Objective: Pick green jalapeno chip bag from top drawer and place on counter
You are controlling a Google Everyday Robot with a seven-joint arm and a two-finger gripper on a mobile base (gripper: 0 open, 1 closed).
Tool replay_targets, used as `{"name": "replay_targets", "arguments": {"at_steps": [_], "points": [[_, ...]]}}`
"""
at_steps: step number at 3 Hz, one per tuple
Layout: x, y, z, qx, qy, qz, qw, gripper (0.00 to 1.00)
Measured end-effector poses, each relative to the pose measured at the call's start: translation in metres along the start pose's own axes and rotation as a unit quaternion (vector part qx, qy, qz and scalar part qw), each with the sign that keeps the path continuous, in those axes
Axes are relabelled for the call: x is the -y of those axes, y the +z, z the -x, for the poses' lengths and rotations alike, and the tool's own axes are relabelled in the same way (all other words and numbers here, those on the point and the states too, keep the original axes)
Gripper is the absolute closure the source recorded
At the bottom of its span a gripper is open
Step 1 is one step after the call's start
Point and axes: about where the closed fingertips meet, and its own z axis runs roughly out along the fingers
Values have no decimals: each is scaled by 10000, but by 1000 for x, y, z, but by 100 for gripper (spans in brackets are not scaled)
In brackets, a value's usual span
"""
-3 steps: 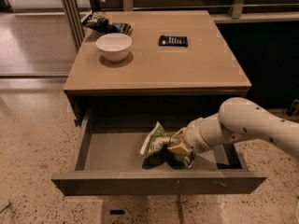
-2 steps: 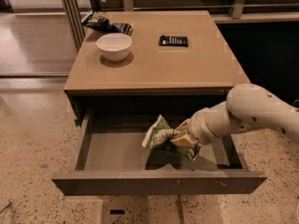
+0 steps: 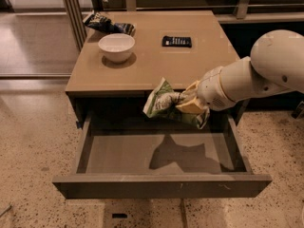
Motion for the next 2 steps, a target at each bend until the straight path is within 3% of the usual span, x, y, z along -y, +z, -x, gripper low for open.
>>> {"name": "replay_targets", "arguments": {"at_steps": [2], "points": [[-1,0,2,-11,-145,-77,9999,100]]}}
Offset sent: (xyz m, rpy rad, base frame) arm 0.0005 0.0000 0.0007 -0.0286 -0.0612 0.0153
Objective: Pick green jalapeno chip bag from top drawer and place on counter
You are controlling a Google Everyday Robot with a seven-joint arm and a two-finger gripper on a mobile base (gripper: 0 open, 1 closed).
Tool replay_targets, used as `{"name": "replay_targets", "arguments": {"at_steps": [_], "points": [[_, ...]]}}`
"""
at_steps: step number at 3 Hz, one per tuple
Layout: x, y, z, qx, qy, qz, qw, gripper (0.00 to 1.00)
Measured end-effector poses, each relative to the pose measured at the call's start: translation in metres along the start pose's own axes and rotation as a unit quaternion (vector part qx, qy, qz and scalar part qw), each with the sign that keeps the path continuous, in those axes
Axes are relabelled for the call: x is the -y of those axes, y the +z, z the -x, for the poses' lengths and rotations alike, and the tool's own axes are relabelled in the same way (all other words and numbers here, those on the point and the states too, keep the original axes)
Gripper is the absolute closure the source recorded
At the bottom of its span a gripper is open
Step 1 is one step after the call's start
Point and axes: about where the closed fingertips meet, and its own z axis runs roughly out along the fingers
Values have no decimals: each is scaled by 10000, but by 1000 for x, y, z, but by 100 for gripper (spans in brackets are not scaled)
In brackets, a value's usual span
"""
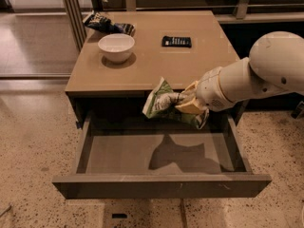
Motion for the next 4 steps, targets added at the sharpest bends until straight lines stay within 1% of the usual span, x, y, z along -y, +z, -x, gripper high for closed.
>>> {"name": "replay_targets", "arguments": {"at_steps": [1,2,3,4], "points": [[13,-15,31,-5,-552,-267,9981,100],[34,-34,74,-11,-1134,-583,9918,100],[70,-34,100,177,-1597,-889,9830,100],[110,-18,100,535,-1673,-1156,9777,100]]}}
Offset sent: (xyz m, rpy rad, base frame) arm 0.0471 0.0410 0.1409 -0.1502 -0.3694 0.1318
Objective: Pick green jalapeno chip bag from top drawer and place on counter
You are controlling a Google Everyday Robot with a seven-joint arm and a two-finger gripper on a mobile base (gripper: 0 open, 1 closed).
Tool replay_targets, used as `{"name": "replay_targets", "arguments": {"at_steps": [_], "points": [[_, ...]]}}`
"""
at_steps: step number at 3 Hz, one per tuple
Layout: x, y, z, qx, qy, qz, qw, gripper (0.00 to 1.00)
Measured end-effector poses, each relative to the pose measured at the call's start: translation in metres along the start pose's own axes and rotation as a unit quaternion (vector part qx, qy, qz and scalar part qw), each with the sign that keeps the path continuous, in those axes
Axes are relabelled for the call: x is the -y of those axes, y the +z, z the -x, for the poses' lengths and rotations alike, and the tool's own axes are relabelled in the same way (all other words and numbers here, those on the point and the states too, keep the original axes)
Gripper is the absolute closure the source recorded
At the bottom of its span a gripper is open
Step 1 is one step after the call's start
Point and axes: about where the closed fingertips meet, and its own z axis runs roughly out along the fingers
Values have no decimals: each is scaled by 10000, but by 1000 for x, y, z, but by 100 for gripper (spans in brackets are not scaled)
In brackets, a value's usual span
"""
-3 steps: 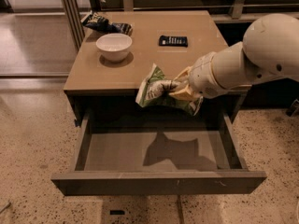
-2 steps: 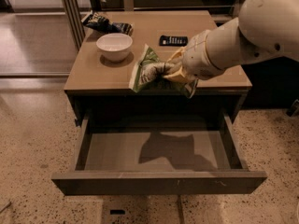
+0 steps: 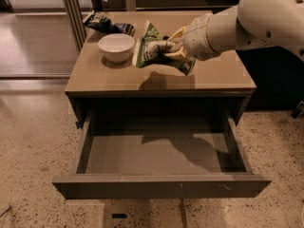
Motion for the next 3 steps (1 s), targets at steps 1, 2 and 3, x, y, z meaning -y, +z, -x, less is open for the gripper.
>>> {"name": "replay_targets", "arguments": {"at_steps": [1,2,3], "points": [[30,27,-40,238,419,-325,9983,100],[42,51,-76,291,895,-441,9946,100],[45,69,-97,207,1342,-405,9899,100]]}}
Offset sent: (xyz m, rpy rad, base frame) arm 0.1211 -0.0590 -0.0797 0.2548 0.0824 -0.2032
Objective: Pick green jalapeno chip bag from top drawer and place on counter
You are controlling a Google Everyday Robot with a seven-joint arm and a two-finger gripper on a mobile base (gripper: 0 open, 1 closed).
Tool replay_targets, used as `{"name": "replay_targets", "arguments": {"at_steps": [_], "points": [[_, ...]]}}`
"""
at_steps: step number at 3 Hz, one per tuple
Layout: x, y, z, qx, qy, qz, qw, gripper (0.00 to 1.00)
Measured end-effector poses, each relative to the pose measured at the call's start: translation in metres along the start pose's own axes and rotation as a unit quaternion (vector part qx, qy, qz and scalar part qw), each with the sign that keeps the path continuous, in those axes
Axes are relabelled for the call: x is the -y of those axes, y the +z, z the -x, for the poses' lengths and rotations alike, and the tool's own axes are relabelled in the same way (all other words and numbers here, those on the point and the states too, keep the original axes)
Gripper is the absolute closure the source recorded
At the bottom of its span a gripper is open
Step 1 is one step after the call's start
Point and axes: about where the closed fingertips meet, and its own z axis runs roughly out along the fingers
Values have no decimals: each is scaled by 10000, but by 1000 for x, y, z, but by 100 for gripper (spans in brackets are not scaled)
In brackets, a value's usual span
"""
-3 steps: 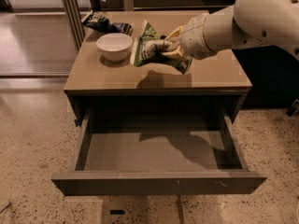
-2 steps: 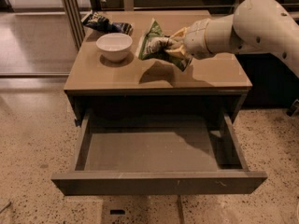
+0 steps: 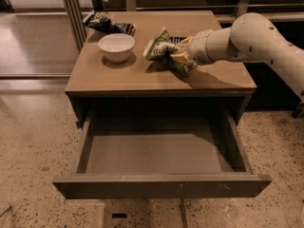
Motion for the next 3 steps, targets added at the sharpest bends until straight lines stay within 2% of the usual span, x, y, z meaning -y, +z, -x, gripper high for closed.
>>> {"name": "replay_targets", "arguments": {"at_steps": [1,2,3], "points": [[-2,11,-12,-229,375,95,9990,100],[0,10,-12,-244,435,94,9987,81],[0,10,-12,-244,435,94,9987,58]]}}
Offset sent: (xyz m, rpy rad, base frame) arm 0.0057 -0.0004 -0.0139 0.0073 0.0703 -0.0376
